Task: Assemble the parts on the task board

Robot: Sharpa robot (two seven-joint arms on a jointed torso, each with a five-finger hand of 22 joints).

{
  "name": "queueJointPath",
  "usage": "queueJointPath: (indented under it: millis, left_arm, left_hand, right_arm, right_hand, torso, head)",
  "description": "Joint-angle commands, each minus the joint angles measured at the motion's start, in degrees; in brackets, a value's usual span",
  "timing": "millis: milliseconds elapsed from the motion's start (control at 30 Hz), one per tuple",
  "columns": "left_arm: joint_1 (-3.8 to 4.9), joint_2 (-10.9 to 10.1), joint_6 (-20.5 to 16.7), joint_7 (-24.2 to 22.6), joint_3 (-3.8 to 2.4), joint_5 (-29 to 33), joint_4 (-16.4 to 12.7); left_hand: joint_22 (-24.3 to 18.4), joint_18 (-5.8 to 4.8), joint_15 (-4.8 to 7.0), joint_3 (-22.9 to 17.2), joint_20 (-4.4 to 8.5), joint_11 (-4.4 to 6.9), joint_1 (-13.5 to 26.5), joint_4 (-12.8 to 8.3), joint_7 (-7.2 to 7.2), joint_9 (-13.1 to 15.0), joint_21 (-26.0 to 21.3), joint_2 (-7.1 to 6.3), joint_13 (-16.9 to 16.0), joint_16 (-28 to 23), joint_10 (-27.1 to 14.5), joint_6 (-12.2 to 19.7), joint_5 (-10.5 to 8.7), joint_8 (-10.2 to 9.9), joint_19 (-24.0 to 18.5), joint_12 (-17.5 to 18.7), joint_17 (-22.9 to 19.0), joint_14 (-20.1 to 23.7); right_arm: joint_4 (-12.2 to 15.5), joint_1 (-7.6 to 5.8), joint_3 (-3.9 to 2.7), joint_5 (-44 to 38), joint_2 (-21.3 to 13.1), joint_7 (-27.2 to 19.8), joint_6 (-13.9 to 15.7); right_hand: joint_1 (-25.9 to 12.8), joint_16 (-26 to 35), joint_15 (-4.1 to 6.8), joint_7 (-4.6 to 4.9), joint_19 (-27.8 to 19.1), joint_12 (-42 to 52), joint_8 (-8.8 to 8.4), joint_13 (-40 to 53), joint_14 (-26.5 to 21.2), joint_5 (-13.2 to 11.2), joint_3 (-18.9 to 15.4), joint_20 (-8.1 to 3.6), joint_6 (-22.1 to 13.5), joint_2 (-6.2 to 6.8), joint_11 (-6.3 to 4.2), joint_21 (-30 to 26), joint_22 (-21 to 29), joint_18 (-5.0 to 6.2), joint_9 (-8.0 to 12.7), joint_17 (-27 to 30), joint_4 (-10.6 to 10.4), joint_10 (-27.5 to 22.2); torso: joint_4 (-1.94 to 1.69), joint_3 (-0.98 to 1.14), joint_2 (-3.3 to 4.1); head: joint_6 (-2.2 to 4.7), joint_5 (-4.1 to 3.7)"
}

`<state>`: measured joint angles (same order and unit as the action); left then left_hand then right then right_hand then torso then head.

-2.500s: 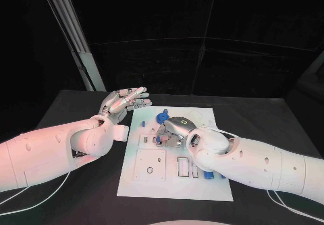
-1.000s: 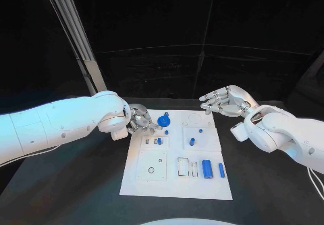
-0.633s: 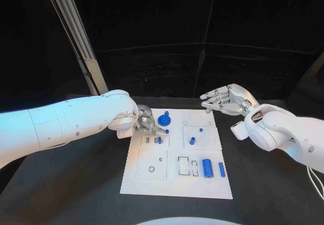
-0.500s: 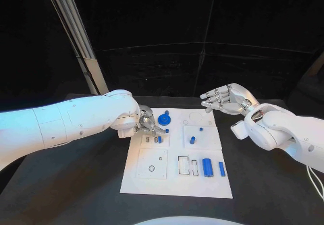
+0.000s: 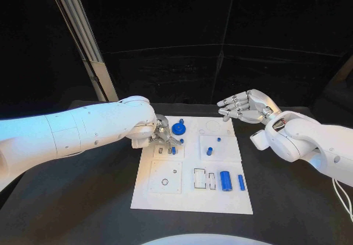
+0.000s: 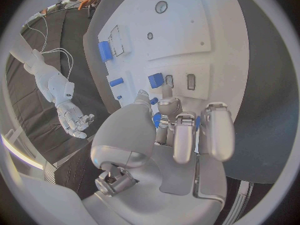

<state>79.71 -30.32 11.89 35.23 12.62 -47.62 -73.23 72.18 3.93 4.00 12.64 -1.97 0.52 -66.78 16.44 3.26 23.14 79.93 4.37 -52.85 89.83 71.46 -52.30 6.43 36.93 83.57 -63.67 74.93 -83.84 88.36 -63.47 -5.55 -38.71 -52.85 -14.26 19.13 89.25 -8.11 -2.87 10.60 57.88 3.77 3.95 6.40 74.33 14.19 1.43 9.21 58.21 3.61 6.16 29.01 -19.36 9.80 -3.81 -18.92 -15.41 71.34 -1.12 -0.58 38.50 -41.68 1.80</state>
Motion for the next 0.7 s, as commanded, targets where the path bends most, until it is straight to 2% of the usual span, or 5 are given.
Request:
queueJointPath:
  millis: [33, 700]
  left_arm:
    - [0.06, 0.32, 1.40, 0.64, 0.01, -0.46, 0.27]
    - [0.04, 1.38, 4.33, 0.76, 0.05, -0.45, 0.65]
  left_hand:
    - [0.04, -0.52, 0.35, 0.14, 0.12, 0.20, -0.10, -0.07, 0.12, 0.15, 0.25, 0.46, -0.05, 0.17, 0.14, 0.45, -0.15, 0.41, 0.81, -0.23, 15.07, -6.16]
    - [0.56, -0.60, 0.36, -0.02, 0.12, 0.22, -1.37, -0.48, 0.09, 0.92, 0.56, 0.69, -0.54, 0.17, 0.17, 1.01, 0.03, 1.17, 0.87, -0.64, 15.07, -6.16]
  right_arm:
    - [-0.06, -0.13, -0.05, 0.26, 0.17, 0.01, -0.79]
    - [-0.69, -0.12, -0.05, -0.01, 0.96, 0.36, -1.63]
  right_hand:
    - [-0.59, 0.47, -0.19, 0.20, 0.43, -0.14, -0.36, -0.11, 0.42, 0.36, -0.32, -0.10, -0.35, 0.12, 0.33, -0.41, 0.11, 0.63, 0.05, 0.09, -0.10, -0.02]
    - [-1.05, 1.01, -0.30, 0.27, 0.58, -0.10, -0.34, -0.52, 0.55, 0.75, -0.66, 0.02, -0.52, 0.03, 0.43, -0.99, 0.51, 0.62, 0.04, 0.31, -0.25, -0.13]
  torso:
    - [-0.10, -0.02, -0.03]
    - [-0.12, 0.00, 0.00]
  head:
    - [-0.17, 0.02]
    - [-0.60, -0.01]
